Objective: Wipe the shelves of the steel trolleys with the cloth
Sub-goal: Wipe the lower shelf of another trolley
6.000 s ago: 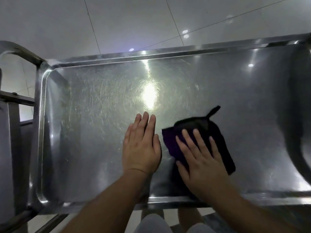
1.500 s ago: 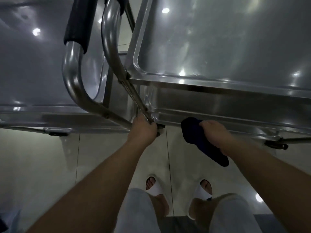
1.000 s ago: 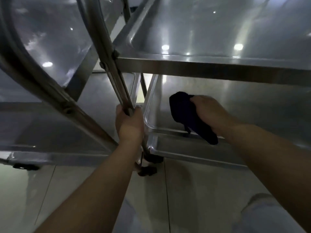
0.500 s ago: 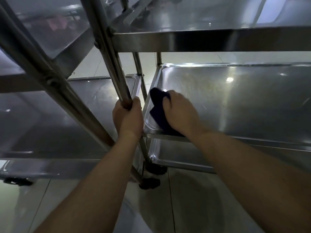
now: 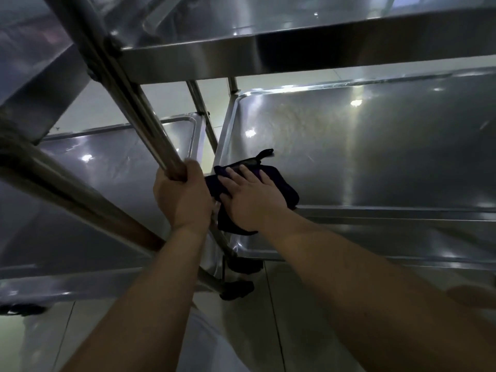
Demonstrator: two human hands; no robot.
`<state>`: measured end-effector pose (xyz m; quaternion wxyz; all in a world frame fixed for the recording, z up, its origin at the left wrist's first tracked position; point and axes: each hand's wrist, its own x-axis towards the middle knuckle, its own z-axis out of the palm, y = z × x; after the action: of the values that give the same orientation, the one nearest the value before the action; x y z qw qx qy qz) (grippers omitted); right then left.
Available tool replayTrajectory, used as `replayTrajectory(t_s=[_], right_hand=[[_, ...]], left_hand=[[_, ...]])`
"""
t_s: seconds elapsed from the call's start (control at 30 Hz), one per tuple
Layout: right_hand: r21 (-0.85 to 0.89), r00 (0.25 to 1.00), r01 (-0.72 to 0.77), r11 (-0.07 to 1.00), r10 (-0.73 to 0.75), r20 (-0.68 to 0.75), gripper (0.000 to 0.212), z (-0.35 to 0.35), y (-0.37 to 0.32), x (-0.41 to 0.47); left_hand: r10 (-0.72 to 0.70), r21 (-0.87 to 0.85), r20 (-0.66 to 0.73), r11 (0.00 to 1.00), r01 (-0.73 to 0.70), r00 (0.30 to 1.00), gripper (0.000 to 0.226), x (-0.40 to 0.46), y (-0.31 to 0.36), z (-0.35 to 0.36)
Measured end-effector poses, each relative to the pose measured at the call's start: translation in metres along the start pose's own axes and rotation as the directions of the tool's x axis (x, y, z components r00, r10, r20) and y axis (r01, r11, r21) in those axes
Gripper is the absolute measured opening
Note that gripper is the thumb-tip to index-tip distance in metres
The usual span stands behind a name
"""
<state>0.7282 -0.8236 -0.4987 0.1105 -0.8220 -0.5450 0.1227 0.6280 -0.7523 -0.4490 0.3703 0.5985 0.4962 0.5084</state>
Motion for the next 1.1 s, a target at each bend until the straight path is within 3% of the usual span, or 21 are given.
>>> replayTrajectory(t_s=[0.23,0.3,0.43,0.5,0.6,0.77,0.93,1.03,1.1], right_hand=[[0.002,0.950,-0.304,0.953,0.303,-0.074,0.060,-0.040,0.133,-0.071],[-0.007,0.890,-0.448,0.894,0.446,-0.095,0.059,-0.055,0.189,-0.106],[0.060,0.702,-0.704,0.707,0.707,-0.093,0.061,-0.081,0.277,-0.169],[0.085,0.641,-0.759,0.645,0.764,-0.076,0.065,-0.084,0.289,-0.171],[0.112,0.610,-0.779,0.617,0.787,-0.090,0.067,-0.083,0.271,-0.139],[0.065,0.770,-0.628,0.776,0.631,-0.093,0.067,-0.064,0.189,-0.032],[-0.005,0.947,-0.319,0.948,0.318,-0.039,0.064,-0.030,0.054,0.061],[-0.001,0.993,-0.117,0.993,0.117,0.035,0.062,-0.014,-0.003,0.083],[0.016,0.995,-0.085,0.996,0.084,0.050,0.061,-0.011,-0.007,0.083]], left_hand=[[-0.005,0.031,-0.025,1.000,0.006,1.000,0.021,0.003,-0.005,0.002],[0.002,0.049,-0.040,0.999,0.000,0.999,0.022,0.004,-0.006,0.002],[0.003,0.044,-0.049,0.999,-0.001,0.999,0.025,0.004,-0.009,0.002],[0.010,0.036,-0.057,0.999,-0.008,0.998,0.027,0.004,-0.009,0.001],[0.006,0.020,-0.056,1.000,-0.005,0.998,0.024,0.003,-0.008,0.001],[0.013,-0.037,-0.047,0.999,-0.015,0.999,0.018,-0.002,-0.004,0.001],[0.031,-0.042,-0.057,0.999,-0.033,0.998,0.021,-0.001,-0.008,0.002],[0.051,-0.024,-0.078,0.998,-0.053,0.996,0.021,0.000,-0.011,0.002],[0.065,-0.014,-0.075,0.998,-0.066,0.995,0.020,0.000,-0.011,0.003]])
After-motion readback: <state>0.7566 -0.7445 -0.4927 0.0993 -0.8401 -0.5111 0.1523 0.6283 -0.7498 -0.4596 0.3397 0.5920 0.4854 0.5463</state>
